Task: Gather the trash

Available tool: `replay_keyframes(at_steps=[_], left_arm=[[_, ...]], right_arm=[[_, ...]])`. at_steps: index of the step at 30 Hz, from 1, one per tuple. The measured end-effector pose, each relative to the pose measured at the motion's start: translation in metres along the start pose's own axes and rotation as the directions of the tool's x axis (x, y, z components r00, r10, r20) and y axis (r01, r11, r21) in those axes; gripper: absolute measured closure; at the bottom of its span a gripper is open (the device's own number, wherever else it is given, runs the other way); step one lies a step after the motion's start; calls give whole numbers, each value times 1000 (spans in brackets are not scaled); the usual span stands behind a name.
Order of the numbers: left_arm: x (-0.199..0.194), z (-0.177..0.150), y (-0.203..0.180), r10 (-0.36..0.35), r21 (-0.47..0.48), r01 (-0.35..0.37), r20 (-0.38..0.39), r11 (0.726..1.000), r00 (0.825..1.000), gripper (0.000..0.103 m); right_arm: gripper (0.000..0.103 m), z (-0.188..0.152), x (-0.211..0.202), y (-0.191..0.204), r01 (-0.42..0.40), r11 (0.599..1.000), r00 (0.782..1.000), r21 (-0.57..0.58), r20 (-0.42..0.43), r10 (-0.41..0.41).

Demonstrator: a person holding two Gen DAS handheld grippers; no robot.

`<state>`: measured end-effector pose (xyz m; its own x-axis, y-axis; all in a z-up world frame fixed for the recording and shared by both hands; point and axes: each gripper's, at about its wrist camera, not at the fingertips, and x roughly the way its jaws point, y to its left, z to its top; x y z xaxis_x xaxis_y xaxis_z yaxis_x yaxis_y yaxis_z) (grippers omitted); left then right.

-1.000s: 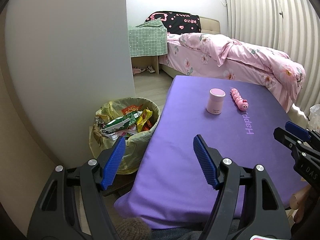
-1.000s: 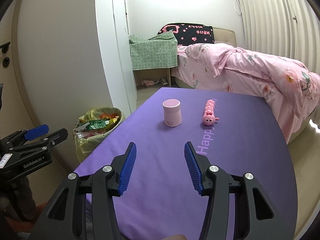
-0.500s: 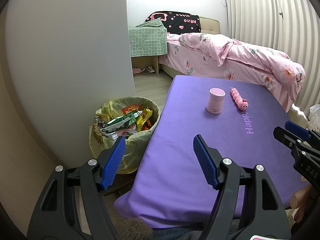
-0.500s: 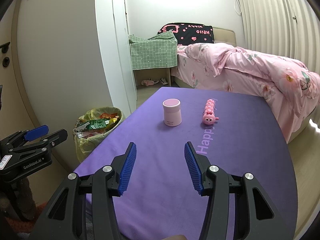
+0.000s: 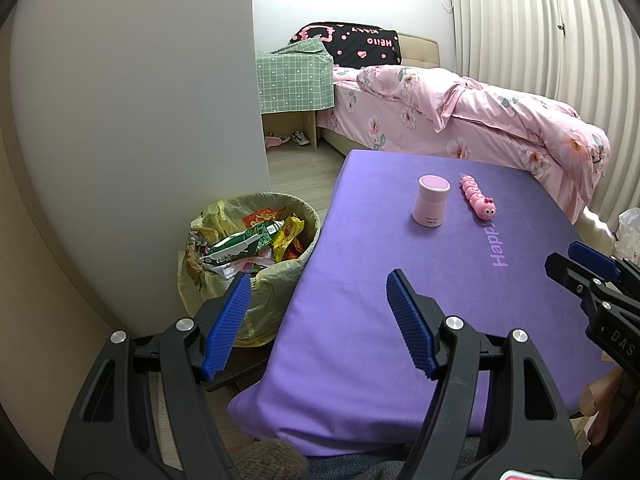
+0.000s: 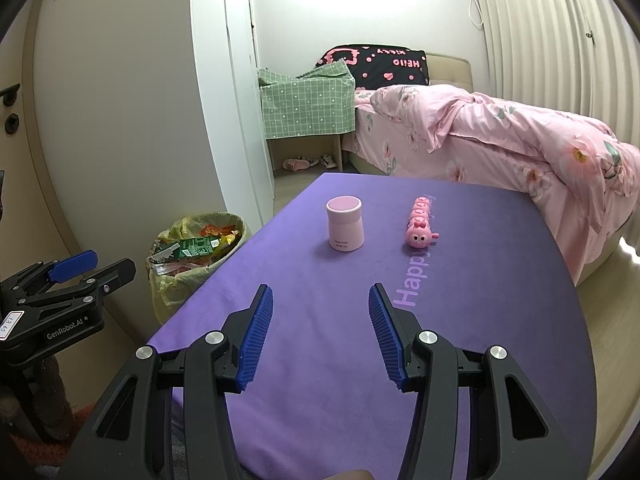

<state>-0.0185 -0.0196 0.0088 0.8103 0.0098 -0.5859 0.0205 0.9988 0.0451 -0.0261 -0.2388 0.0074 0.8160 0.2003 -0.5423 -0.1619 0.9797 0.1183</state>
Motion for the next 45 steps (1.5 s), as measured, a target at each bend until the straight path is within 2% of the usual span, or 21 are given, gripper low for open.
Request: replay_keyframes(at_steps=[38, 45], left_arm=[[-4, -3, -4, -17, 6, 17, 4, 1000, 1000, 36], [0, -3, -2, -23, -3, 23, -16, 1000, 1000, 39]], right_arm=[[56, -1, 0, 2, -1, 1000, 1000, 2, -1, 1], [56, -1, 0, 2, 0, 1000, 1000, 5, -2, 0]])
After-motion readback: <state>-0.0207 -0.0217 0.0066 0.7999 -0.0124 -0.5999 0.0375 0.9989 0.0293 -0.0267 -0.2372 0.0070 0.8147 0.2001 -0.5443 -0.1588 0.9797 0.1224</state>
